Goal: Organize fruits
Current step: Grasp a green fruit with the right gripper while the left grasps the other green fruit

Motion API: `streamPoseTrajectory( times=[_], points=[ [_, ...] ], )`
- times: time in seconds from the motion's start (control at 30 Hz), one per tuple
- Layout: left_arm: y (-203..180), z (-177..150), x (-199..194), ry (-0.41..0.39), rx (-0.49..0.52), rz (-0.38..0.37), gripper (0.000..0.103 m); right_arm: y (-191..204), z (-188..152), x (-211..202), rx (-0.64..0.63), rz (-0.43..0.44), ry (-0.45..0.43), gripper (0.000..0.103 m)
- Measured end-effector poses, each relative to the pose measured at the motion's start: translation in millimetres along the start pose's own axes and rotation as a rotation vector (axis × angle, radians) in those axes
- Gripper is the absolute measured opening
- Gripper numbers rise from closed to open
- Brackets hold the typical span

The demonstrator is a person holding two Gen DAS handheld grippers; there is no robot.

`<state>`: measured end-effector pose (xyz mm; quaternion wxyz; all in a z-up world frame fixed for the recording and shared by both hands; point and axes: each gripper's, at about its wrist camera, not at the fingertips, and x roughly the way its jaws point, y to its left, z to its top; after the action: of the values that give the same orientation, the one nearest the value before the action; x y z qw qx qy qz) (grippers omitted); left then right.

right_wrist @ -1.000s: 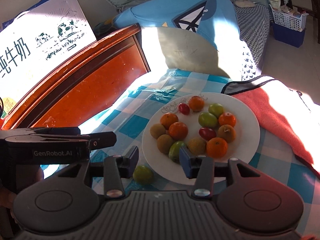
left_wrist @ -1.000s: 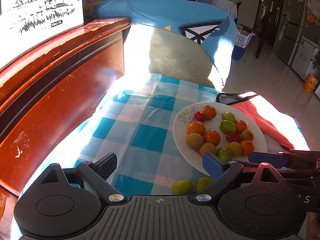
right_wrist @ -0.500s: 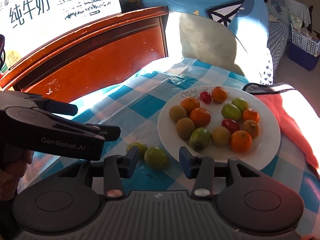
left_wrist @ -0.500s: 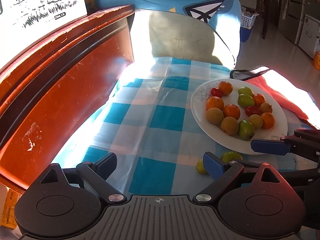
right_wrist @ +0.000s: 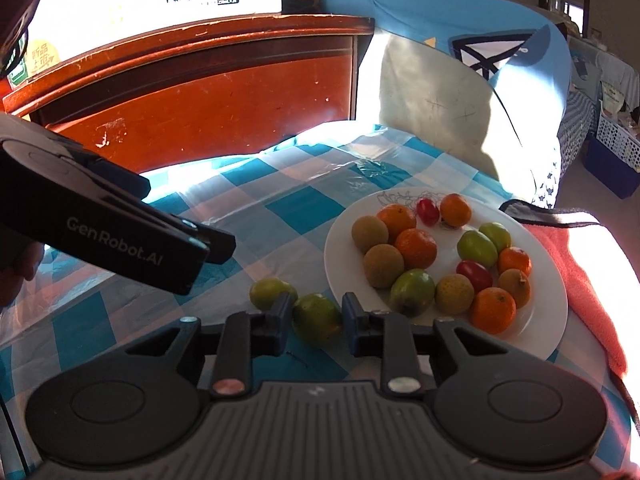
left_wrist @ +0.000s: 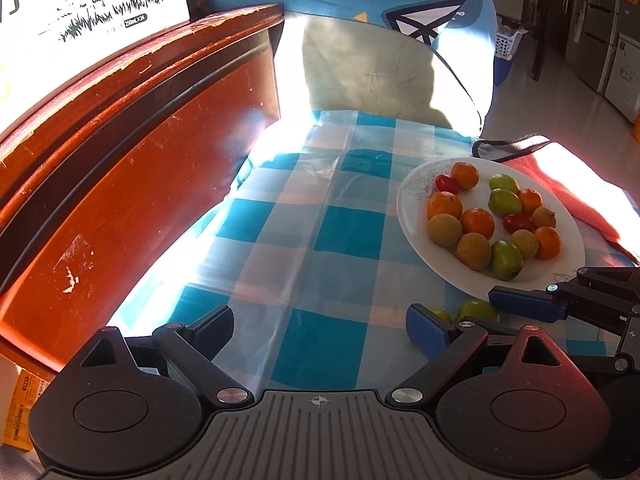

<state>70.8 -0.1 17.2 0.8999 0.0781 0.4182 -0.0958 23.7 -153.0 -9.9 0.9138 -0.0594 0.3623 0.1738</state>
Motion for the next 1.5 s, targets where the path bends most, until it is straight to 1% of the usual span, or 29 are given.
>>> streamPoseTrajectory(
  times=[0.17, 0.27, 0.43, 0.63, 0.77, 0.83, 0.93, 1.07, 1.13, 1.23, 1.33, 1.43, 1.5],
  points=[
    [11, 3, -1, -0.005, -0.057, -0.001, 0.095, 0, 0, -2, 0.01, 0.006, 0.005, 0.026],
    [15, 4, -3, -0.011, -0.082, -0.005, 0.095, 2, 1, -5, 0.01, 0.017, 0.006, 0.025],
    [21, 5, -2, -0.006, -0.122, -0.018, 0.095, 5, -1, -2, 0.01, 0.037, 0.023, 0.026],
    [19, 4, 0, 0.008, -0.121, -0.042, 0.095, 7, -3, 1, 0.007, 0.043, 0.035, 0.029],
    [17, 1, 1, 0.009, -0.111, -0.056, 0.094, 5, -4, -1, 0.01, 0.038, 0.057, 0.029],
    [14, -1, 1, 0.011, -0.101, -0.072, 0.094, 0, -5, -6, 0.036, 0.04, 0.071, 0.029],
    [6, -4, 2, 0.017, -0.06, -0.103, 0.094, -12, -8, -18, 0.101, 0.011, 0.101, 0.029],
    [-9, -10, 5, 0.018, -0.014, -0.146, 0.094, -32, -16, -34, 0.239, -0.043, 0.133, 0.029],
    [-17, -10, 6, 0.011, 0.0, -0.167, 0.093, -37, -20, -39, 0.28, -0.054, 0.137, 0.029],
    [-29, -11, 9, 0.002, 0.025, -0.189, 0.093, -42, -21, -45, 0.301, -0.066, 0.123, 0.029],
    [-39, -12, 13, 0.004, 0.043, -0.188, 0.092, -48, -19, -48, 0.327, -0.08, 0.109, 0.029],
    [-44, -12, 19, 0.014, 0.044, -0.175, 0.092, -57, -17, -51, 0.388, -0.076, 0.1, 0.029],
    [-45, -12, 23, 0.024, 0.036, -0.167, 0.089, -63, -17, -53, 0.421, -0.074, 0.097, 0.029]
  ],
)
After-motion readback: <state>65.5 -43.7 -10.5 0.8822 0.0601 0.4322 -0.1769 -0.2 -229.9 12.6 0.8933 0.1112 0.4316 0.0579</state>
